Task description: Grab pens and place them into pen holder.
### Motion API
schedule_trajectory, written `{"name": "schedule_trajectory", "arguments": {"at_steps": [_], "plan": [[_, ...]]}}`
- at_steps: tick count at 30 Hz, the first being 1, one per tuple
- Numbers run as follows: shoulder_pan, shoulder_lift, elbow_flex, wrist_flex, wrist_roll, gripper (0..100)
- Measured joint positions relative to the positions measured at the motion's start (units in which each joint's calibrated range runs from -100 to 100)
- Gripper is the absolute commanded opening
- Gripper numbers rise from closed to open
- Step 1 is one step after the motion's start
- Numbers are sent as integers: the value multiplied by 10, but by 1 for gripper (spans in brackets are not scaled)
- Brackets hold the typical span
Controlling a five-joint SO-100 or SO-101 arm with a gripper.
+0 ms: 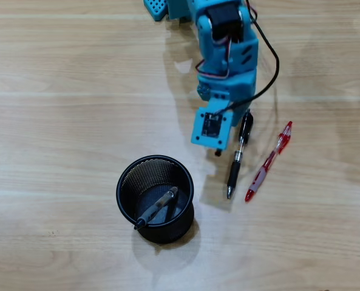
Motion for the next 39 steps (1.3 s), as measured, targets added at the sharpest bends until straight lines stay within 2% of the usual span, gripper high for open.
{"name": "schedule_trajectory", "arguments": {"at_steps": [13,24,28,35,39], "plan": [[51,-162,-170,5,22,2],[113,-169,-225,3,176,2],[115,-169,-225,-83,196,2],[115,-119,-228,-284,197,2],[115,-98,-228,-352,197,2]]}}
